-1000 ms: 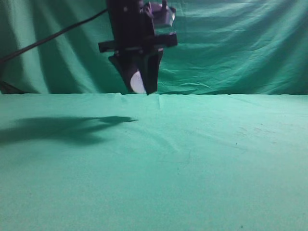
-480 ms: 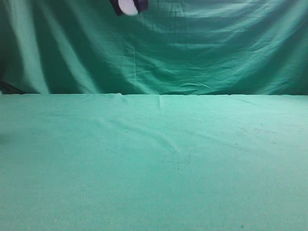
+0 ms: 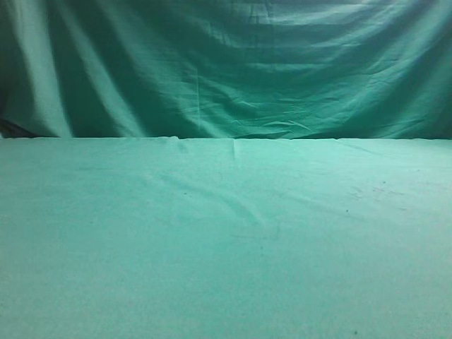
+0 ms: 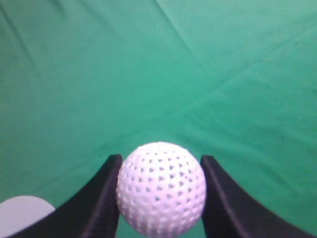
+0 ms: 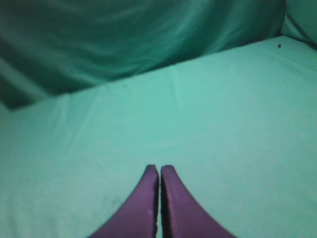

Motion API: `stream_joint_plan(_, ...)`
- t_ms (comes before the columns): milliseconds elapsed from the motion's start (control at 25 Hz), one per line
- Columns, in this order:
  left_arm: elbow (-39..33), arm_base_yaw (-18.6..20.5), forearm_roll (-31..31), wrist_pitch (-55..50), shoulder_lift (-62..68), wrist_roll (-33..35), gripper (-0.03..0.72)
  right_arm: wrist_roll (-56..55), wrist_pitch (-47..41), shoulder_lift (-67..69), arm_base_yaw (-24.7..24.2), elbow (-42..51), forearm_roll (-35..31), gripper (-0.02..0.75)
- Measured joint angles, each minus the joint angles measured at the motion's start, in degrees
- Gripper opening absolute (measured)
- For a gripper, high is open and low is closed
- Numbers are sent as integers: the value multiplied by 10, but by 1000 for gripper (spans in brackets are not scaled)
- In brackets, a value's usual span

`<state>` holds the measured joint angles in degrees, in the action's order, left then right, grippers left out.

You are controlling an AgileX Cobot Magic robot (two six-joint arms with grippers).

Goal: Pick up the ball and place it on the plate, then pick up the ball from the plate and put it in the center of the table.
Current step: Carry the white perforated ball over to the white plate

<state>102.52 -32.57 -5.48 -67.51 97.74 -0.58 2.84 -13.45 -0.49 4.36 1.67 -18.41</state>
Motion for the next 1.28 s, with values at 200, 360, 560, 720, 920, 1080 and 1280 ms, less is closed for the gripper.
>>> stream_joint_plan(200,-199,0,-32,89,-131,-37,303,-7,70,0,0,0,-66,0)
stream_joint_plan(360,-309,0,-107,119,-223,-96,303,1,29,0,0,-12,-70,0)
stream_joint_plan(560,-405,0,-185,125,-314,-165,303,61,-33,85,0,-79,-70,0)
stream_joint_plan(720,-457,0,-195,125,-353,-174,303,175,-111,203,0,-152,-70,0)
stream_joint_plan(920,-481,1,-209,133,-361,-178,303,237,-137,301,28,-219,-75,0)
stream_joint_plan(1080,-483,75,-210,186,-356,-185,303,248,-140,351,44,-235,-122,0)
stream_joint_plan(1280,-483,245,-138,253,-338,-144,303,253,-135,381,48,-235,-148,0)
